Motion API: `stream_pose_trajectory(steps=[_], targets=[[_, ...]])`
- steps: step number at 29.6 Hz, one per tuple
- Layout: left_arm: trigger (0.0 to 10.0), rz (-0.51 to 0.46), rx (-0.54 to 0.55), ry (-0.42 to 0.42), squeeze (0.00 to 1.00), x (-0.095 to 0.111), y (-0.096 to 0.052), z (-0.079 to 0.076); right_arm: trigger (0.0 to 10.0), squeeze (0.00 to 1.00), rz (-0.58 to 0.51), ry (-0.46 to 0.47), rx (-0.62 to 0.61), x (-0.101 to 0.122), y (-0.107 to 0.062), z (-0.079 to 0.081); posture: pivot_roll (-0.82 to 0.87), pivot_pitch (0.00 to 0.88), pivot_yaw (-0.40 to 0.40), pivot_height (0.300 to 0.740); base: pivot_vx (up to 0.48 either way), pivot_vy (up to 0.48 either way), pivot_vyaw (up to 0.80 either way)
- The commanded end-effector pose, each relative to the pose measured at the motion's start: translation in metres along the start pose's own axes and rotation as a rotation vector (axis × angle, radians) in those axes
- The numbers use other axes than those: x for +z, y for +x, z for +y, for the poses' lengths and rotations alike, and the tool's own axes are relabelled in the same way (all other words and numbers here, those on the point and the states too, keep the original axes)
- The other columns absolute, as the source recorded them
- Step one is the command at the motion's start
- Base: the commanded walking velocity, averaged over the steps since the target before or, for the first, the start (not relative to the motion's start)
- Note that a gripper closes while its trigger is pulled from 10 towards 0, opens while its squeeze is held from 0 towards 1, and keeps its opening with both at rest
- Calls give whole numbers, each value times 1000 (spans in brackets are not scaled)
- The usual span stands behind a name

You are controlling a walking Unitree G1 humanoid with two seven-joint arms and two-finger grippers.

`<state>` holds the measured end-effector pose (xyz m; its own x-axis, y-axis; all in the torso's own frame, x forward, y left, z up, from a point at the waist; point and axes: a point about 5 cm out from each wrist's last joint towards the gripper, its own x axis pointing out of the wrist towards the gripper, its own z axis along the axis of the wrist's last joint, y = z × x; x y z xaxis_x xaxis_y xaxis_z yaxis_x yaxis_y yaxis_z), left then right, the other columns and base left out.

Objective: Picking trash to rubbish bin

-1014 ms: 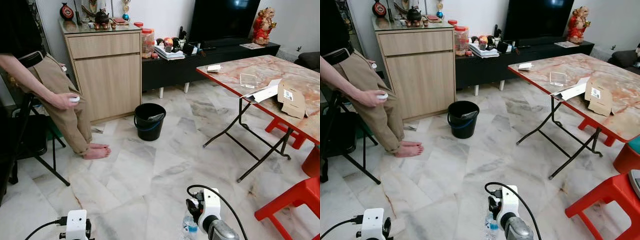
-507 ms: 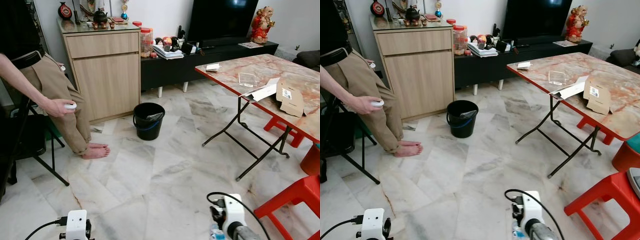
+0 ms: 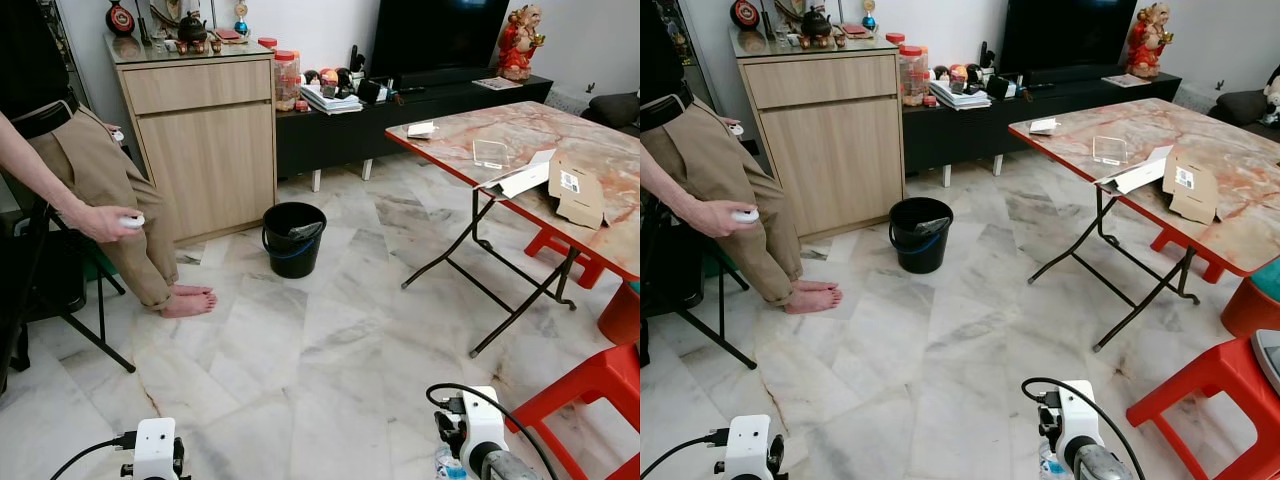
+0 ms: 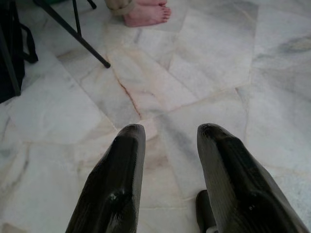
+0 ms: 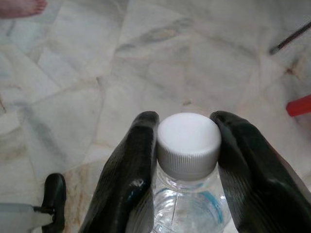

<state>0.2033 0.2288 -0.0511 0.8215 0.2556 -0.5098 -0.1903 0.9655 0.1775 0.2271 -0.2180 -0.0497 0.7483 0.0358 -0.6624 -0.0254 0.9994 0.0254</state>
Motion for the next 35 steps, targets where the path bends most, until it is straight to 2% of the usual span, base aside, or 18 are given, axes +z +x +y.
stream_pose_trajectory(steps=[1,7,8,12,29,35], targets=[[10000,31,-18,4,0,-3,0,-2,10000,0,31,3,-25,-7,-3,-7,17,0,-75,740,0,0,0],[10000,55,-71,53,0,-5,1,3,10000,0,46,-21,34,-15,-3,7,19,0,-70,740,0,0,0],[10000,57,-92,91,0,-5,1,6,10000,0,46,-24,42,-16,-3,9,17,0,-66,740,0,0,0],[10000,62,-92,112,0,-5,1,13,10000,0,44,-15,31,-15,-2,8,15,0,-64,740,0,0,0],[10000,97,-93,101,0,-13,-2,10,10000,0,46,0,45,-16,-1,15,14,0,-65,740,0,0,0],[10000,87,-44,29,0,-7,1,10,10000,0,31,63,20,-13,1,22,7,0,-67,740,0,0,0]])
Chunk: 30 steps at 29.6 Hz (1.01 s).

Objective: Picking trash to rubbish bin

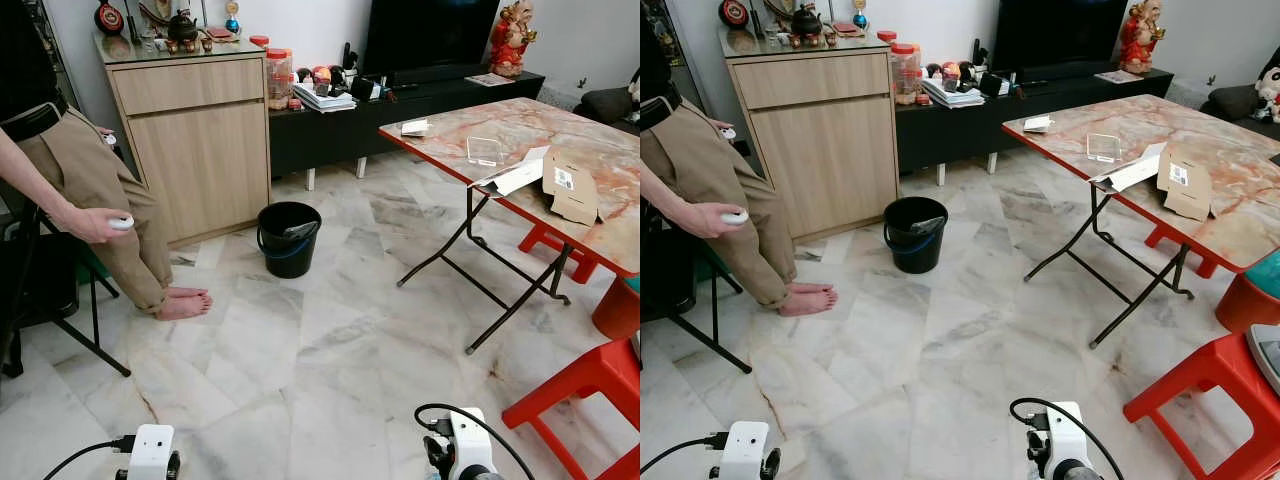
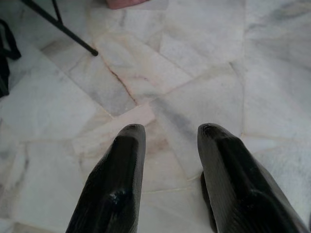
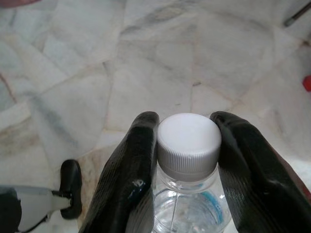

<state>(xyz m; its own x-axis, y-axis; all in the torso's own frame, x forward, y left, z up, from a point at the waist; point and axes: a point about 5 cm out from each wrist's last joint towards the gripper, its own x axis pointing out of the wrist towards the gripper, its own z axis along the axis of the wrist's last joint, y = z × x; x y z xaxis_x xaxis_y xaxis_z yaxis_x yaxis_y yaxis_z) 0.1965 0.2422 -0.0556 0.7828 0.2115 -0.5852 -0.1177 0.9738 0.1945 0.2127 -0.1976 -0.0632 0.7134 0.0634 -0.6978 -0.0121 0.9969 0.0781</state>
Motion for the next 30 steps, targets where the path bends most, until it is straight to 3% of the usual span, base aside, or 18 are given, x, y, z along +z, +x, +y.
stream_pose_trajectory(steps=[1,3,11,30], targets=[[10000,-1,-5,-26,0,2,1,-6,10000,0,-20,-2,20,6,3,7,7,0,-67,740,0,0,0],[10000,-7,-30,-14,0,2,1,-11,10000,0,-20,-39,64,6,4,15,10,0,-67,740,0,0,0],[10000,10,-10,-22,0,-2,0,-7,10000,0,-19,-11,42,6,4,14,10,0,-66,740,0,0,0],[10000,-1,-3,-30,0,3,2,-8,10000,0,-18,13,61,6,6,27,54,28,-69,740,13,0,0]])
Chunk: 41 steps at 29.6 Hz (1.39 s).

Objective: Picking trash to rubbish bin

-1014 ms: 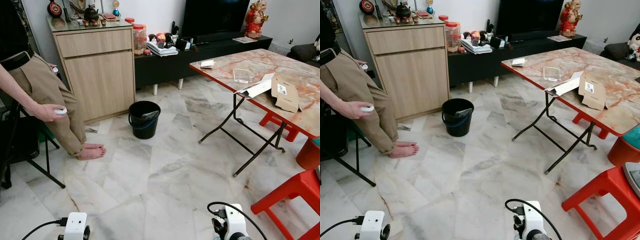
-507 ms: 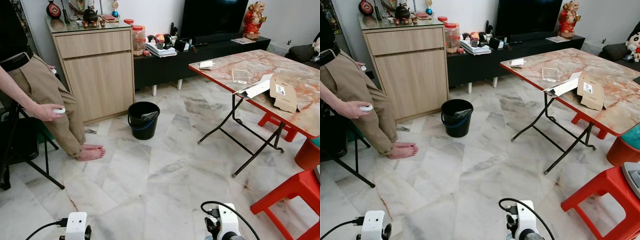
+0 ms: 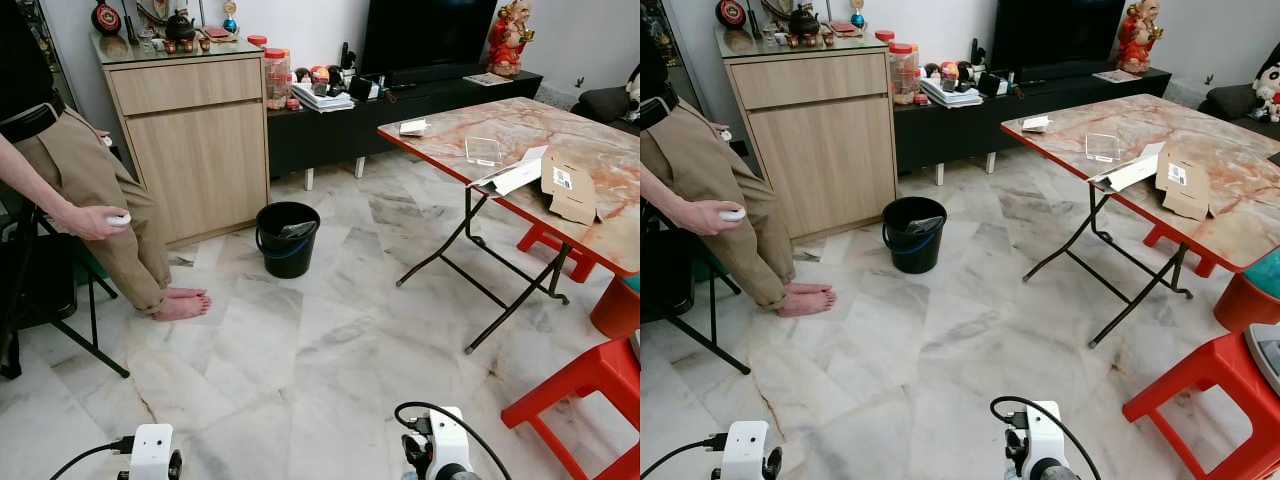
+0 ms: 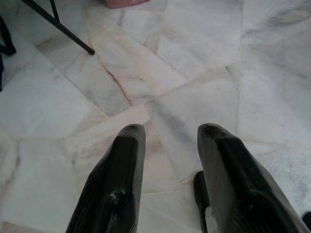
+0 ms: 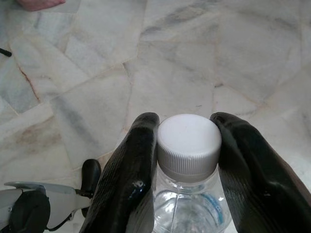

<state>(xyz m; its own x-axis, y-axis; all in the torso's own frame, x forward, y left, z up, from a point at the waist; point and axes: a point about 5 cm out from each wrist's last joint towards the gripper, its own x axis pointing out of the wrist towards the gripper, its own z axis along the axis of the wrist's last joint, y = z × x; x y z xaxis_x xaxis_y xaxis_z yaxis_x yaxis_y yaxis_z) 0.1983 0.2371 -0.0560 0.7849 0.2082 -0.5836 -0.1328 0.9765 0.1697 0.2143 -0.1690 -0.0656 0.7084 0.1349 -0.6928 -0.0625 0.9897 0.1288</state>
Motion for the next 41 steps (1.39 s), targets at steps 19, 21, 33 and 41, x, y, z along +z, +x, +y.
stream_pose_trajectory(steps=[19,21,33,41], targets=[[10000,12,6,-2,0,-2,0,-4,10000,0,-21,5,13,9,3,4,52,30,-74,740,277,0,0],[10000,11,3,-1,0,-2,0,-6,10000,0,-16,-6,12,8,3,4,52,30,-74,740,317,0,0],[10000,15,2,6,0,-3,-1,-4,10000,0,6,-23,16,3,2,5,53,15,-69,740,318,0,0],[10000,19,-4,15,0,-4,-1,-3,10000,0,8,-19,22,3,3,8,56,0,-63,740,322,0,0]])
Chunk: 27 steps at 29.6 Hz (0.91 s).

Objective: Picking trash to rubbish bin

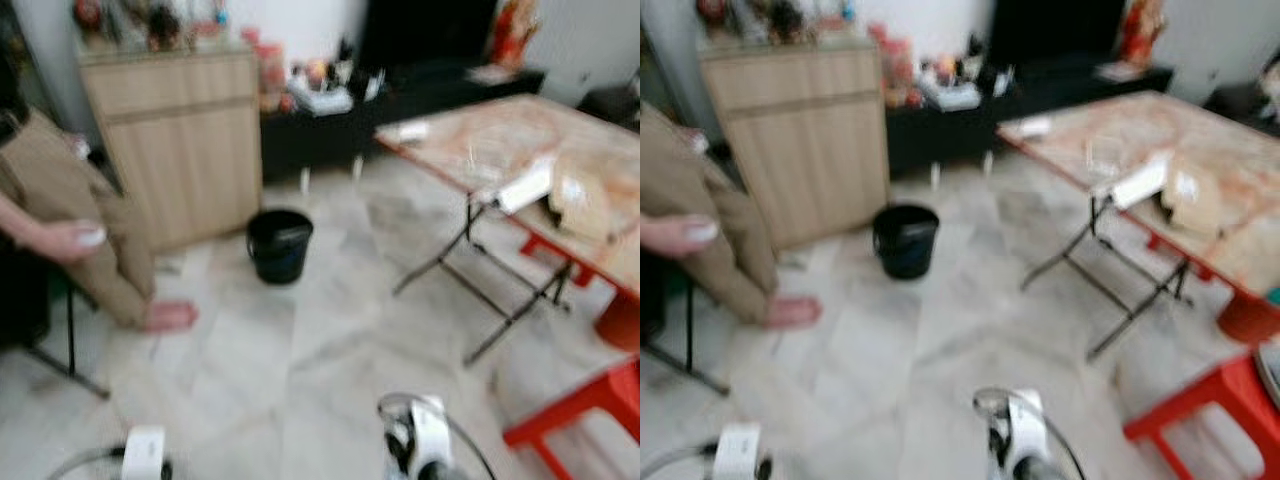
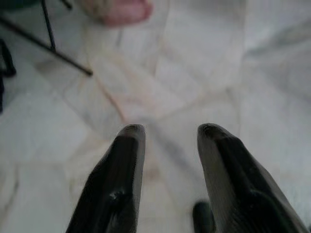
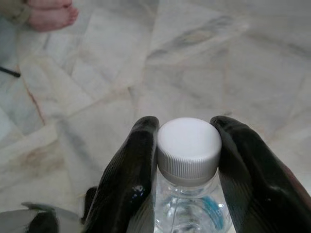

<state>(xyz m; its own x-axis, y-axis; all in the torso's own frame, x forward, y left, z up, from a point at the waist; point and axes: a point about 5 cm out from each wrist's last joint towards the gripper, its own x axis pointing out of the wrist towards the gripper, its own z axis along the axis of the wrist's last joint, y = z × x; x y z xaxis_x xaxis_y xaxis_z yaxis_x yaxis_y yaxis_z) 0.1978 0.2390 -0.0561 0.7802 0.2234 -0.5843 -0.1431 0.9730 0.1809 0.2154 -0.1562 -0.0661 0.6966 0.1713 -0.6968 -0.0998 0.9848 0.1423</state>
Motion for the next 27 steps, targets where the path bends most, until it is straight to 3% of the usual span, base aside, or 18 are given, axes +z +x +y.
stream_pose_trajectory(steps=[1,27], targets=[[10000,15,-20,13,0,-4,-1,-5,10000,0,-4,-2,-14,3,0,-5,56,0,-63,740,330,0,0],[10000,15,-23,22,0,-3,-1,-6,10000,0,6,-12,1,0,0,-1,57,0,-64,740,339,0,0]])
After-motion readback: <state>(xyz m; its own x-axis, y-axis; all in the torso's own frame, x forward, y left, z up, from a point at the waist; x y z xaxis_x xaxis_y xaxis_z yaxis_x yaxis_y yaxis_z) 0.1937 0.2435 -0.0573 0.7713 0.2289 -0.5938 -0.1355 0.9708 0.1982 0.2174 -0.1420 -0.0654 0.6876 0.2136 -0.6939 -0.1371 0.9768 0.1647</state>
